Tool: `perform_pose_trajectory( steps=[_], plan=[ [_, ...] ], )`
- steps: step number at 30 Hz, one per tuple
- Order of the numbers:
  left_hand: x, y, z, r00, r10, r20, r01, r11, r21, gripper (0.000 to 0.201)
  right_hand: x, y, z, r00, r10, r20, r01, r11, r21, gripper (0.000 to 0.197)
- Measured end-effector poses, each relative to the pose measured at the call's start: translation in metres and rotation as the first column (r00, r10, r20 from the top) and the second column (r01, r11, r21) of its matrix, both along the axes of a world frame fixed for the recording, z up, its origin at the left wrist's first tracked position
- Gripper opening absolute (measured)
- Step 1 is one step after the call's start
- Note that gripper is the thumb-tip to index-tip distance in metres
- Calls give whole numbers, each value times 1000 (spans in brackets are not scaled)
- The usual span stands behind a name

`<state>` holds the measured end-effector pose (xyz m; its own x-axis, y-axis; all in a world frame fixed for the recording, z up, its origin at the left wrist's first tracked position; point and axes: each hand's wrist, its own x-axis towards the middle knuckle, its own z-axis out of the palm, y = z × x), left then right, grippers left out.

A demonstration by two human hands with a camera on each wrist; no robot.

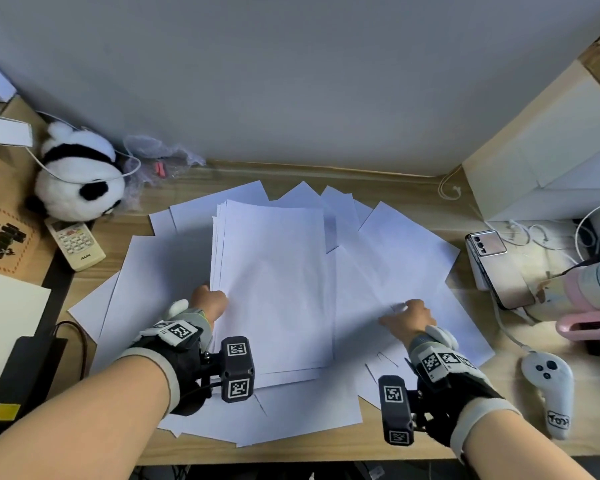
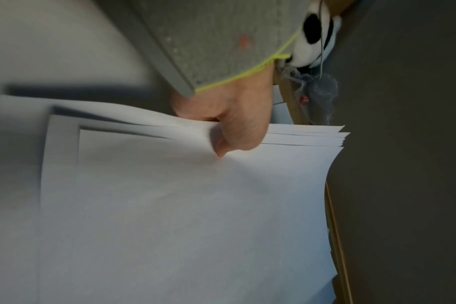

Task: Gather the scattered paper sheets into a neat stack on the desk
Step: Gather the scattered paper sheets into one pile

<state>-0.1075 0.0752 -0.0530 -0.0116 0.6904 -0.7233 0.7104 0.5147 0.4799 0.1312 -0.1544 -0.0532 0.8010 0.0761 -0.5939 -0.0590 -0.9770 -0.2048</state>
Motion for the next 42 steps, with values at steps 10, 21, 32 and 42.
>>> perform_pose_trajectory(
  steps=[10,21,32,42],
  plan=[
    [0,9,5,995,-21,95,25,999,-42,43,14,5,4,997,14,-73,18,909,416,11],
    [28,-9,10,979,-164,122,179,975,-128,50,9,32,22,799,-201,-567,572,546,612,34],
    [36,-27,4,947,-260,190,291,944,-157,64,-54,19,-20,820,-66,-568,400,777,486,40],
    [11,1,0,992,-110,-56,112,993,28,40,-37,14,-6,930,-131,-344,295,825,482,32]
  ],
)
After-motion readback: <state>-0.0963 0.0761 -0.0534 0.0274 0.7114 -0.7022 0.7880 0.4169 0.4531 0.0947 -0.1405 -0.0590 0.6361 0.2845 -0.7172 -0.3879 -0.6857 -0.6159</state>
